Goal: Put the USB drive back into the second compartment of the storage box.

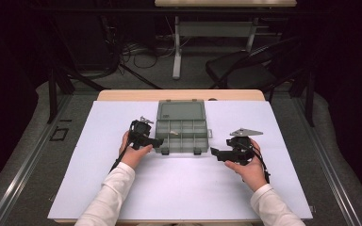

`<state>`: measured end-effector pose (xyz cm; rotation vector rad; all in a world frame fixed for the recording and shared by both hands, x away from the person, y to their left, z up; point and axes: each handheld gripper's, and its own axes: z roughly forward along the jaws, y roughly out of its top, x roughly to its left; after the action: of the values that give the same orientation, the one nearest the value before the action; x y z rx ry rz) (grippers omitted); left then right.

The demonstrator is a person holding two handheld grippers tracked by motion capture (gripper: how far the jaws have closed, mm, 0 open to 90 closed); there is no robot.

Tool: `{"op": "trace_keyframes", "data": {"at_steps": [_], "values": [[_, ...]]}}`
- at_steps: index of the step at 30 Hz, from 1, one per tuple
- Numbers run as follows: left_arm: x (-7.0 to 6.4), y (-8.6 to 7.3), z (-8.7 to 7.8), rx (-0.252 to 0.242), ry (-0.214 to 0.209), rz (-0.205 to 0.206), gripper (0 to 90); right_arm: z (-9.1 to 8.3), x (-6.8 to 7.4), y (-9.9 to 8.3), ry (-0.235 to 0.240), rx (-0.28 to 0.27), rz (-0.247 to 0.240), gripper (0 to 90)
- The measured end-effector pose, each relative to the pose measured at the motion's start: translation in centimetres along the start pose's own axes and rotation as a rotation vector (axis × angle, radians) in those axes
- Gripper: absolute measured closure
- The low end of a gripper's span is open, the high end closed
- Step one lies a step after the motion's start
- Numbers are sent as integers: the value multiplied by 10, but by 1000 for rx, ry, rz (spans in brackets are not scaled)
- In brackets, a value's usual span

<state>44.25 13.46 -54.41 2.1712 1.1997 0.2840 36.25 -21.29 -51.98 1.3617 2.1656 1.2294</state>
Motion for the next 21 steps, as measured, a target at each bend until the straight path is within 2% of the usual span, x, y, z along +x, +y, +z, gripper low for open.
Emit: {"op": "trace_keyframes", "data": {"at_steps": [2, 11, 17, 21], "values": [[0, -1, 2, 1, 7, -1, 272, 1, 0, 3, -9, 0, -2, 248], [0, -3, 7, 1, 21, 6, 284, 7, -4, 16, -21, 5, 2, 271], [0, -4, 9, -4, 27, 20, 309, 11, -1, 27, -32, 9, -41, 272], [0, -5, 11, -15, 28, 21, 332, 15, 0, 35, -48, 12, -73, 304]]}}
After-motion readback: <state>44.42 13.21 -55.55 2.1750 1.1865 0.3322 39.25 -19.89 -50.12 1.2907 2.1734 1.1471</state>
